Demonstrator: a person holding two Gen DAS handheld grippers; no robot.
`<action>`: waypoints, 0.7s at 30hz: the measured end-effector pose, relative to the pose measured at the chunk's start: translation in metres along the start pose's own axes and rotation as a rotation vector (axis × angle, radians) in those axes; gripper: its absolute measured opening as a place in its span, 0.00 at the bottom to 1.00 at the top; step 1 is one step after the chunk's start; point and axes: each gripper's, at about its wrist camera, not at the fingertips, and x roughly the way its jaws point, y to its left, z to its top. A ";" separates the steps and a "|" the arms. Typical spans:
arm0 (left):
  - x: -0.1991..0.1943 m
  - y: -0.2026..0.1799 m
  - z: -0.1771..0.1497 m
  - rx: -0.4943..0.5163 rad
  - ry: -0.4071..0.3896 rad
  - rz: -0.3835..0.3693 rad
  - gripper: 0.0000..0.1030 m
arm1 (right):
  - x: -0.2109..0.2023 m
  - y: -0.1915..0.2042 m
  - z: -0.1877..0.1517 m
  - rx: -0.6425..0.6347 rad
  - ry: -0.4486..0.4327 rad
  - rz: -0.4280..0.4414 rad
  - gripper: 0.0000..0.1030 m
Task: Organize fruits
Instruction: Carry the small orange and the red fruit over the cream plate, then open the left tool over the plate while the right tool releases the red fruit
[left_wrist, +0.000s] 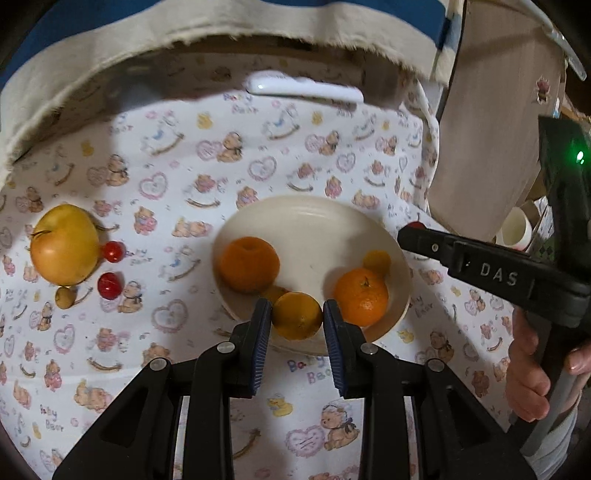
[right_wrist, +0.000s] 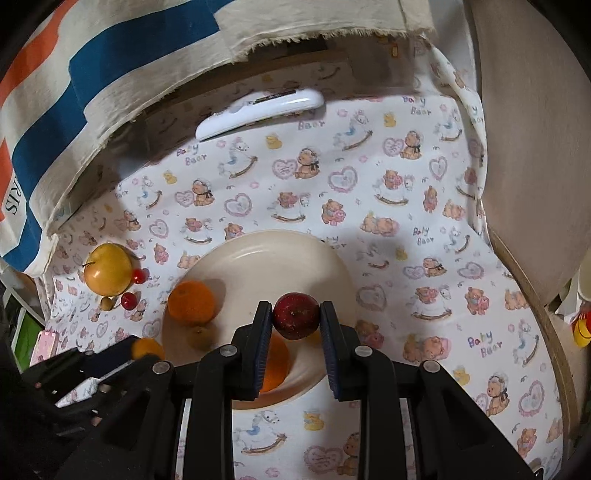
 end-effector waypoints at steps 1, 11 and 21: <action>0.003 -0.002 -0.001 0.008 0.009 0.006 0.27 | 0.001 0.000 -0.001 0.001 0.004 -0.002 0.26; 0.018 -0.009 -0.009 0.043 0.041 0.046 0.27 | 0.013 -0.004 -0.004 0.021 0.054 -0.022 0.26; 0.006 0.005 -0.008 0.024 0.000 0.073 0.40 | 0.018 -0.008 -0.007 0.036 0.094 -0.042 0.26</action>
